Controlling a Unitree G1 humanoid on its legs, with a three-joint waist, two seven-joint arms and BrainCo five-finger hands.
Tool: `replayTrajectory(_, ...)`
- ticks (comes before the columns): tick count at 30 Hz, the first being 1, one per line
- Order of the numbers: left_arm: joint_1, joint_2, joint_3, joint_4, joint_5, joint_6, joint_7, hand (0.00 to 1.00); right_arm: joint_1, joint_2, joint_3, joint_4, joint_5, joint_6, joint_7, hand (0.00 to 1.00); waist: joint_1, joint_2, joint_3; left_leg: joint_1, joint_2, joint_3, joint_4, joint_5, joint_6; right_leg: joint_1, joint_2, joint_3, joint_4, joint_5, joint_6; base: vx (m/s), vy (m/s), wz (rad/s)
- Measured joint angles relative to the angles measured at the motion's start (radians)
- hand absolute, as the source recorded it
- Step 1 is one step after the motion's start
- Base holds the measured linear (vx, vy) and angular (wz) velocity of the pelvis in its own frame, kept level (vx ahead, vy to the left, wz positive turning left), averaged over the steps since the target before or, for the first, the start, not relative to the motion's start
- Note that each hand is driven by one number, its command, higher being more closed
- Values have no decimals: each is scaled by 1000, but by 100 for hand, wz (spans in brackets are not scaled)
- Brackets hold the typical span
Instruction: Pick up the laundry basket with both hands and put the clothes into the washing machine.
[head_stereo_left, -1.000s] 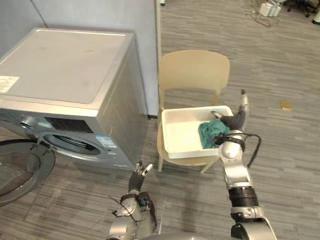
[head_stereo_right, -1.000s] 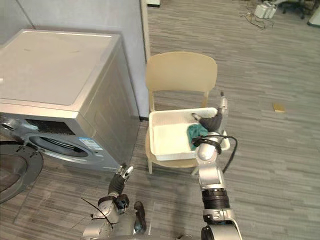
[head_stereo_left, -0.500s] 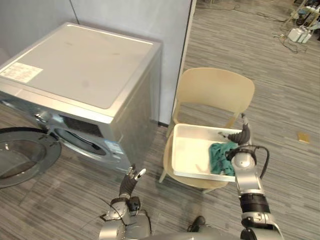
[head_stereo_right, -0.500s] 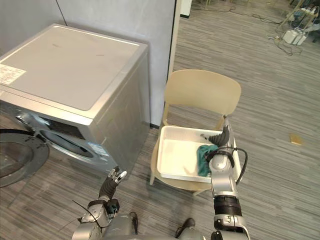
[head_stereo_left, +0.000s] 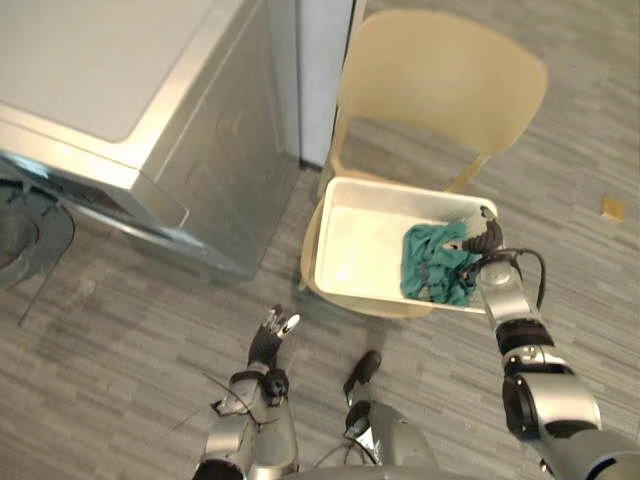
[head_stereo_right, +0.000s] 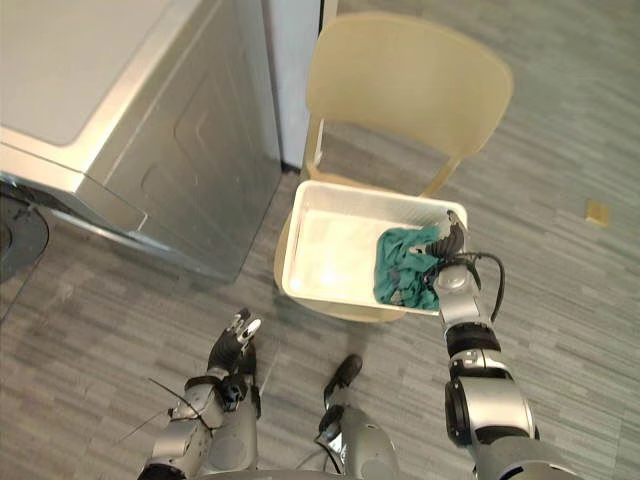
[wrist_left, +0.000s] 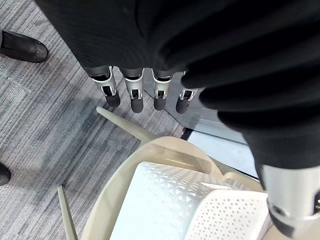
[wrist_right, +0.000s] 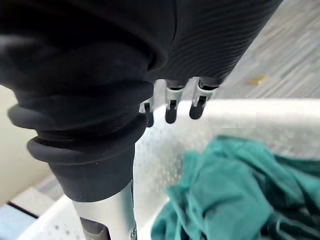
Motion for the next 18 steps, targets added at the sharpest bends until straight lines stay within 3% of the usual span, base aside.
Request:
replayTrajectory(6,-31,-10,-1,-12,-22,-13,19,0,-107,-27,65,118,66,-27,3,0,5,6,68,-66,-10,-4,0,12,15,-51,-13,26,-23,48,68,-17,92,3)
replayTrajectory(18,-53,-12,-35,-59,-76,-50,21,0,-226,-136,138,231,69,-38,21,0,21,24,120,-125,-45,-25,-21,40,34,-99,-40,22,-23,49,68,21,61,9)
